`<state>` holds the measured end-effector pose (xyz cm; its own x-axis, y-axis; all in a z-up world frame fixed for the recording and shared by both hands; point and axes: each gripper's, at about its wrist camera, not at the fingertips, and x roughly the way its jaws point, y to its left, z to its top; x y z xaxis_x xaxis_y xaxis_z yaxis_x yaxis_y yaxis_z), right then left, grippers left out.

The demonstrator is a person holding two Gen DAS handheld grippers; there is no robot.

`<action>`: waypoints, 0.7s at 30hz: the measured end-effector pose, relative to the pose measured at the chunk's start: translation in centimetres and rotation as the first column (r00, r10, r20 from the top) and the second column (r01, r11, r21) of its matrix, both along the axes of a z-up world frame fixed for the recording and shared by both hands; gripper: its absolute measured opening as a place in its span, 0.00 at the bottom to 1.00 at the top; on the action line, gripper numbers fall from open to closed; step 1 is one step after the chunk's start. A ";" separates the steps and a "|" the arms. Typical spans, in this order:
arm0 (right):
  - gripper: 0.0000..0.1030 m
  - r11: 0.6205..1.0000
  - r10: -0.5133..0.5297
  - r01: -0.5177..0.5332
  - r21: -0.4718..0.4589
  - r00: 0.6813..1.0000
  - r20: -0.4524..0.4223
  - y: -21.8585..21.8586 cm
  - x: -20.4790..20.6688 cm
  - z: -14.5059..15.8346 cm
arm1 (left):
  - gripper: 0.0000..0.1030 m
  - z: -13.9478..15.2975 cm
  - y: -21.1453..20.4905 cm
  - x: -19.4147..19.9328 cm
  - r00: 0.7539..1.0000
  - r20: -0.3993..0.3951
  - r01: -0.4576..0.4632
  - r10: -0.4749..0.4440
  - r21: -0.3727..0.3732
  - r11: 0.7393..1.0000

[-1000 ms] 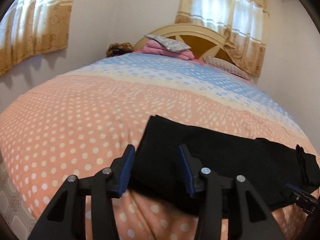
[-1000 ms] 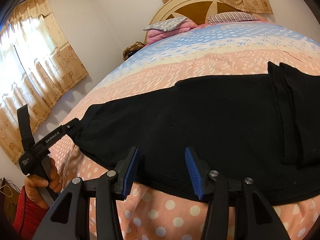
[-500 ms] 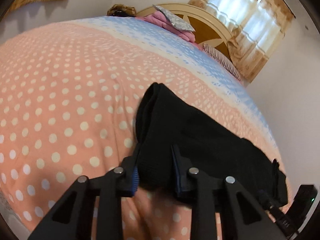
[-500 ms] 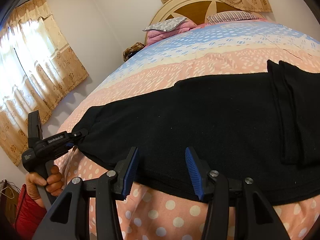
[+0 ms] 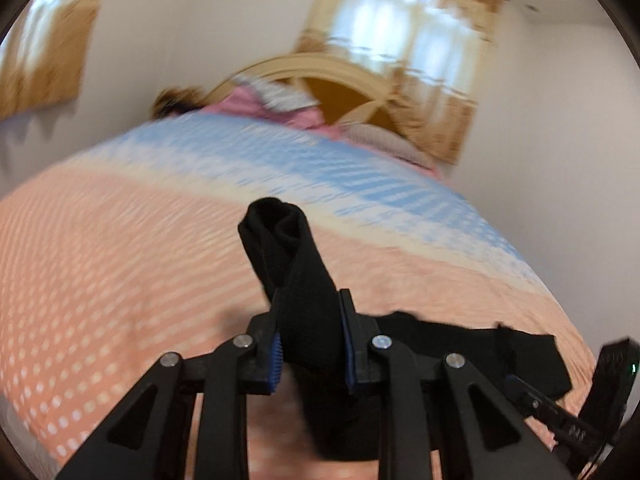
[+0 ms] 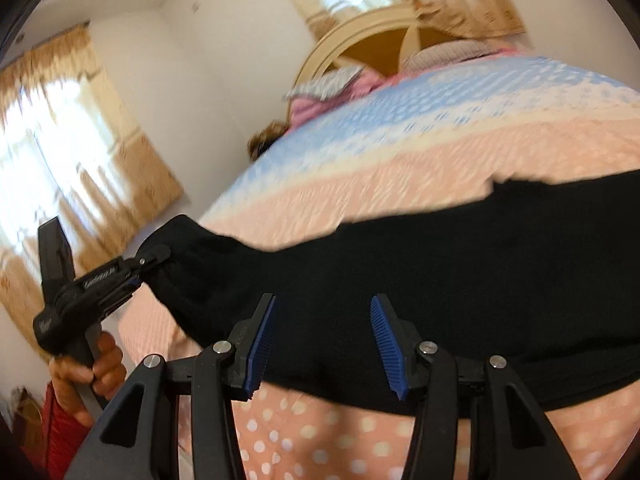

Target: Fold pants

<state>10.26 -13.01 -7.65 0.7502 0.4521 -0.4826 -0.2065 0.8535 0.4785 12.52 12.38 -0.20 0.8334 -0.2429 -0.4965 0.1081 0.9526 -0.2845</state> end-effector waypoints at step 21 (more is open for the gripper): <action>0.72 0.921 0.067 -0.017 0.389 0.991 -0.115 -11.1 1.9 1.3 | 0.23 -4.5 -18.4 -4.3 0.938 0.025 0.331 -0.346 0.234 0.914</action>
